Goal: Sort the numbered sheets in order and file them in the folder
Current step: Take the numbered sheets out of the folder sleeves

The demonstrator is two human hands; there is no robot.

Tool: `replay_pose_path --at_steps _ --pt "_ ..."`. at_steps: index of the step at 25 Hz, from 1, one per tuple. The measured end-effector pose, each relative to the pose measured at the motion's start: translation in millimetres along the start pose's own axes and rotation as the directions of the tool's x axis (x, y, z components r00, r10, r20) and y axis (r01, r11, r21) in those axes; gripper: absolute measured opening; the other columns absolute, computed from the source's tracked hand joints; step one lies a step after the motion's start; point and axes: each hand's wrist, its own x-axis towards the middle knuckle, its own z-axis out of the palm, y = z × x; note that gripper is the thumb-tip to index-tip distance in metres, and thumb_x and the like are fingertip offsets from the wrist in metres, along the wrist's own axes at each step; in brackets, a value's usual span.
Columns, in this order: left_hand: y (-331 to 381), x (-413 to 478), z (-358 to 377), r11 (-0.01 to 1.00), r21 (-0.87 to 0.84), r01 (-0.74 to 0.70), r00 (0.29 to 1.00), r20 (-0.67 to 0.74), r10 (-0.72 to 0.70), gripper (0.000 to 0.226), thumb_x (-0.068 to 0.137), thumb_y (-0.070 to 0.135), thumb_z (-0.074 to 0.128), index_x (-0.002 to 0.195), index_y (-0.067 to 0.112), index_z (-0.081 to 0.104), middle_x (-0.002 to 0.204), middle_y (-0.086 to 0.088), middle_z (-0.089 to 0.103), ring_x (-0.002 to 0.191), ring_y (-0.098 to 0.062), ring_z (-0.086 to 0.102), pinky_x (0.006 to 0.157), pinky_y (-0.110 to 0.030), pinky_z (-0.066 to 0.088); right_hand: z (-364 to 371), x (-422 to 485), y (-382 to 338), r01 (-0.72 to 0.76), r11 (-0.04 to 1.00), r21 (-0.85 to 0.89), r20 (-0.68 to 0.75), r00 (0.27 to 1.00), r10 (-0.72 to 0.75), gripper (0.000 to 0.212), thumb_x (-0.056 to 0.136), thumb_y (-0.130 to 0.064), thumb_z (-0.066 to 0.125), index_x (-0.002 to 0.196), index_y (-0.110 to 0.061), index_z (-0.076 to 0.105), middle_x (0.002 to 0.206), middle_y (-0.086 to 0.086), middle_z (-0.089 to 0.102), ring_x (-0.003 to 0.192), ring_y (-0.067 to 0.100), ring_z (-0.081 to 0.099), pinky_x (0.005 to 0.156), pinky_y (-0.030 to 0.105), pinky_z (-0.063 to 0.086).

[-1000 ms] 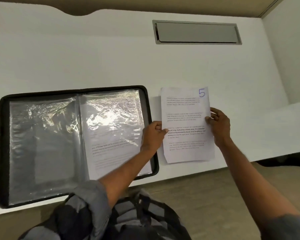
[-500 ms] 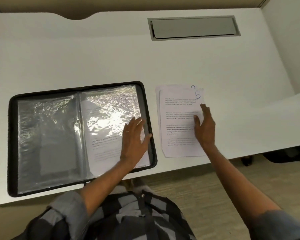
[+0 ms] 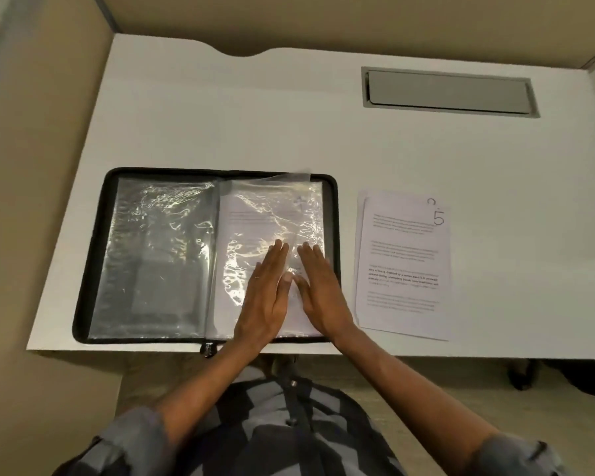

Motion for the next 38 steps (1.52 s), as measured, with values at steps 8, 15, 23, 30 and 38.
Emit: replay_pose_path --at_steps 8,15,23,30,38 --pt "29 -42 -114 0.999 0.032 0.014 0.919 -0.394 -0.001 0.071 0.104 0.052 0.033 0.163 0.017 0.015 0.171 0.003 0.009 0.158 -0.013 0.006 0.128 -0.048 0.003 54 56 -131 0.433 0.860 0.271 0.245 0.833 -0.497 0.064 0.104 -0.039 0.049 0.159 -0.013 0.029 0.161 0.008 0.038 0.142 0.023 0.045 0.108 0.048 0.043" --pt "-30 -53 -151 0.943 0.277 0.187 0.901 -0.431 -0.053 0.063 0.104 0.044 0.042 0.159 0.015 0.032 0.170 0.000 0.016 0.158 -0.013 0.001 0.127 -0.053 0.005 116 65 -155 0.526 0.830 0.184 0.385 0.739 -0.553 0.061 0.102 -0.050 0.044 0.153 -0.018 0.036 0.159 0.009 0.033 0.144 0.030 0.036 0.110 0.065 0.034" --pt "-99 -45 -161 0.870 0.426 0.247 0.953 -0.271 -0.138 0.077 0.103 0.063 0.010 0.161 0.014 0.026 0.170 -0.002 0.014 0.157 -0.011 -0.008 0.128 -0.049 -0.001 132 88 -131 0.515 0.840 -0.172 0.555 0.755 -0.349 0.066 0.106 -0.051 0.023 0.164 -0.022 0.007 0.171 0.001 -0.001 0.158 0.025 -0.004 0.124 0.061 0.006" --pt "-95 45 -129 0.925 0.377 -0.041 0.992 -0.098 0.084 0.053 0.108 0.027 0.040 0.157 0.008 0.034 0.169 -0.011 0.017 0.158 -0.023 0.005 0.129 -0.044 0.007 52 110 -32 0.163 0.882 -0.442 0.347 0.938 0.001 0.080 0.104 -0.054 0.041 0.163 -0.020 0.000 0.170 0.004 -0.013 0.156 0.028 -0.015 0.125 0.058 -0.001" --pt "-91 170 -94 0.711 0.645 -0.282 0.958 0.236 0.166 0.050 0.106 0.024 0.048 0.153 0.007 0.041 0.165 -0.010 0.030 0.154 -0.033 0.023 0.126 -0.052 0.012 15 98 -11 0.100 0.907 -0.410 0.389 0.918 0.075 0.088 0.096 -0.056 0.058 0.163 -0.020 0.013 0.171 0.004 -0.002 0.158 0.027 -0.001 0.126 0.048 0.009"
